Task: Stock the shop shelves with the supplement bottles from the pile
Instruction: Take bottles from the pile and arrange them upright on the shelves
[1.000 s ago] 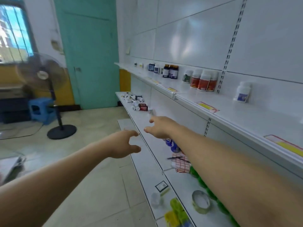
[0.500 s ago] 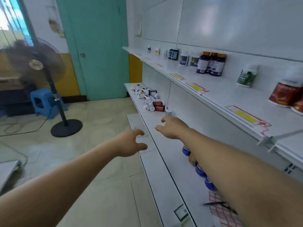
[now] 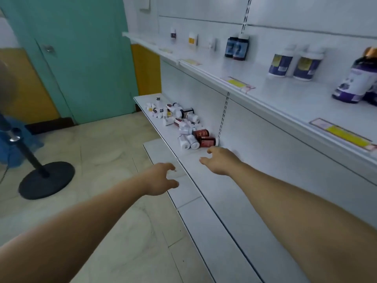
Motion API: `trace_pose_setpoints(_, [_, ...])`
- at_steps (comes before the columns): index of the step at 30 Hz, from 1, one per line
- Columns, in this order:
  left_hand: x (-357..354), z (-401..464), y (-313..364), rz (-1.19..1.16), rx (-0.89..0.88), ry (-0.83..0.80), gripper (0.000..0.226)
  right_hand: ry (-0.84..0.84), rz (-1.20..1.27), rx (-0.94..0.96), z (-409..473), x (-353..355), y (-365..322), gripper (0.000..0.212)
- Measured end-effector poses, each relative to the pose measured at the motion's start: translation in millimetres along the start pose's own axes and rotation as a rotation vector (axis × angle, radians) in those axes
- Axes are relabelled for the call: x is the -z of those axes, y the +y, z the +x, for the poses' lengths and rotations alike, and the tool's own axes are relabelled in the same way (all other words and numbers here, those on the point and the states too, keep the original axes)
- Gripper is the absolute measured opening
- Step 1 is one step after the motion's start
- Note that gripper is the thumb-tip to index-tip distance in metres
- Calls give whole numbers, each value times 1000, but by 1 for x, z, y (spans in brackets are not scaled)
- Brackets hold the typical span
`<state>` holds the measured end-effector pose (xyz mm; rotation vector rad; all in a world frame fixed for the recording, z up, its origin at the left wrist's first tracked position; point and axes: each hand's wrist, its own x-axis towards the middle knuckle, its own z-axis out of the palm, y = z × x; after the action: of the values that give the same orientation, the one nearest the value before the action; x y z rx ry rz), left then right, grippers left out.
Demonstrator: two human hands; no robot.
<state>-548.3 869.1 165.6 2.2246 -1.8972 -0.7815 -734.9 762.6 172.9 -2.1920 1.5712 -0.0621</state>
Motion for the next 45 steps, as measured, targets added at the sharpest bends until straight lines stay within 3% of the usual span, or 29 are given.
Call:
trace_pose_setpoints(4, [24, 93, -33, 10, -20, -34, 60, -2, 36, -69, 94, -16, -5, 61])
trace_pose_setpoints(10, [40, 229, -76, 19, -64, -110, 61, -30, 134, -170, 227, -52, -4, 38])
trace_pose_setpoints(15, [59, 324, -103, 115, -146, -247, 63, -48, 229, -305, 294, -70, -5, 47])
trace_pose_setpoints(19, [66, 404, -121, 219, -259, -324, 66, -17, 252, -403, 336, -92, -5, 32])
trace_pose_setpoints(25, [54, 490, -145, 410, -478, -427, 71, 69, 230, -527, 373, -120, -9, 56])
trace_pose_setpoints(32, [16, 542, -146, 549, -785, -374, 75, 28, 116, -581, 403, -163, 3, 62])
trace_pose_setpoints(37, [-13, 562, -151, 630, -896, -244, 75, 271, 118, -576, 407, -176, 14, 36])
trace_pose_setpoints(41, [-18, 557, -160, 356, -761, -263, 61, 284, 124, -609, 405, -178, 13, 38])
trace_pose_setpoints(45, [7, 537, -166, -18, -449, -290, 54, 211, 318, -778, 398, -172, 8, 56])
